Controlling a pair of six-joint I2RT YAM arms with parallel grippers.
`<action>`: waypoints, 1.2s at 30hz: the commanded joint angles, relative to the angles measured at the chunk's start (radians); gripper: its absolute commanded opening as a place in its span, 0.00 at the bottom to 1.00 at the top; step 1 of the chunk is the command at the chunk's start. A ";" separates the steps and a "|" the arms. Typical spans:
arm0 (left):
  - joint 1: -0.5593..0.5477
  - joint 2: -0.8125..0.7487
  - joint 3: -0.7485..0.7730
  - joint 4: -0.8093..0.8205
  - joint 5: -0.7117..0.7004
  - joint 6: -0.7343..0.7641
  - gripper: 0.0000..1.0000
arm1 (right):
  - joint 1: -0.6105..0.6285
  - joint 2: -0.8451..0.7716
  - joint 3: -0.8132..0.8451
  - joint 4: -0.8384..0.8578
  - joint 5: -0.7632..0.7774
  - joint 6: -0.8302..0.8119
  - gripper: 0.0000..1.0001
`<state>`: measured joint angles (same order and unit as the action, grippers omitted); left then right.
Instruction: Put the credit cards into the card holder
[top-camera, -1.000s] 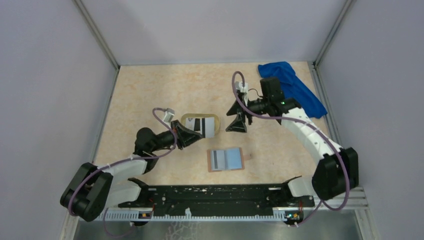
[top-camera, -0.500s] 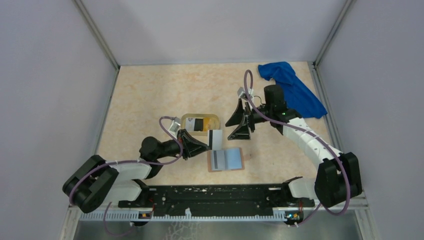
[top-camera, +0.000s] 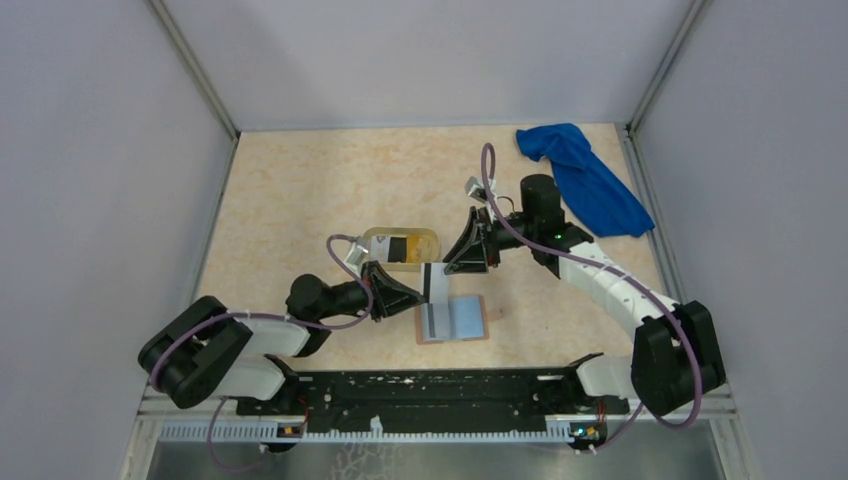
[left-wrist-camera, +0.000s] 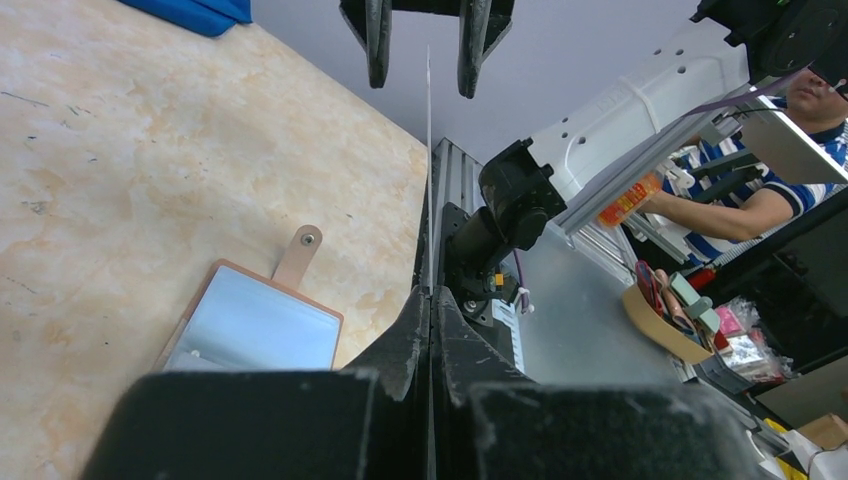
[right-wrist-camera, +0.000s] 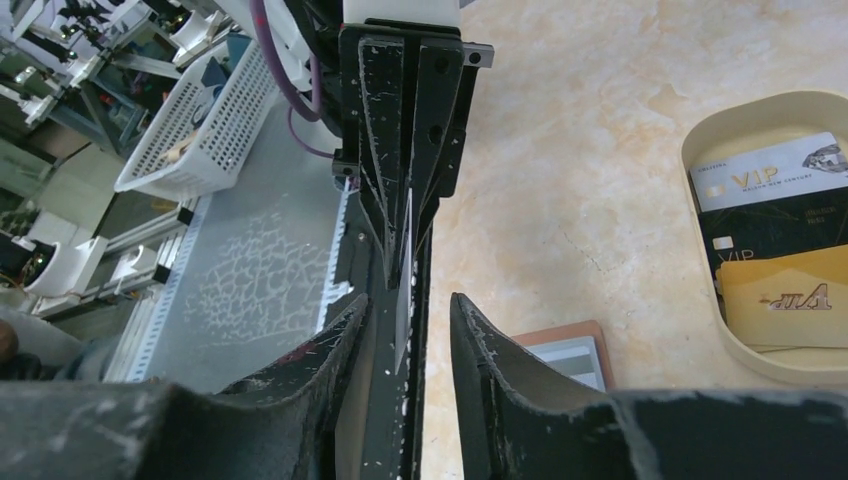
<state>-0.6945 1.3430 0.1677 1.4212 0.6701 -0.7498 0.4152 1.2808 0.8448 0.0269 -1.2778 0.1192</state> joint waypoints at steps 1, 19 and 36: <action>-0.008 0.003 0.030 0.012 0.009 0.010 0.00 | 0.013 0.001 0.035 0.000 -0.011 -0.029 0.30; -0.010 -0.073 0.076 -0.210 0.060 0.076 0.00 | 0.037 0.041 0.108 -0.237 -0.032 -0.240 0.25; -0.010 -0.268 0.012 -0.416 -0.163 0.142 0.59 | 0.017 0.040 0.065 -0.229 -0.015 -0.260 0.00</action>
<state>-0.7006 1.1805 0.2142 1.0950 0.6247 -0.6525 0.4442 1.3373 0.9356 -0.3195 -1.2797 -0.1913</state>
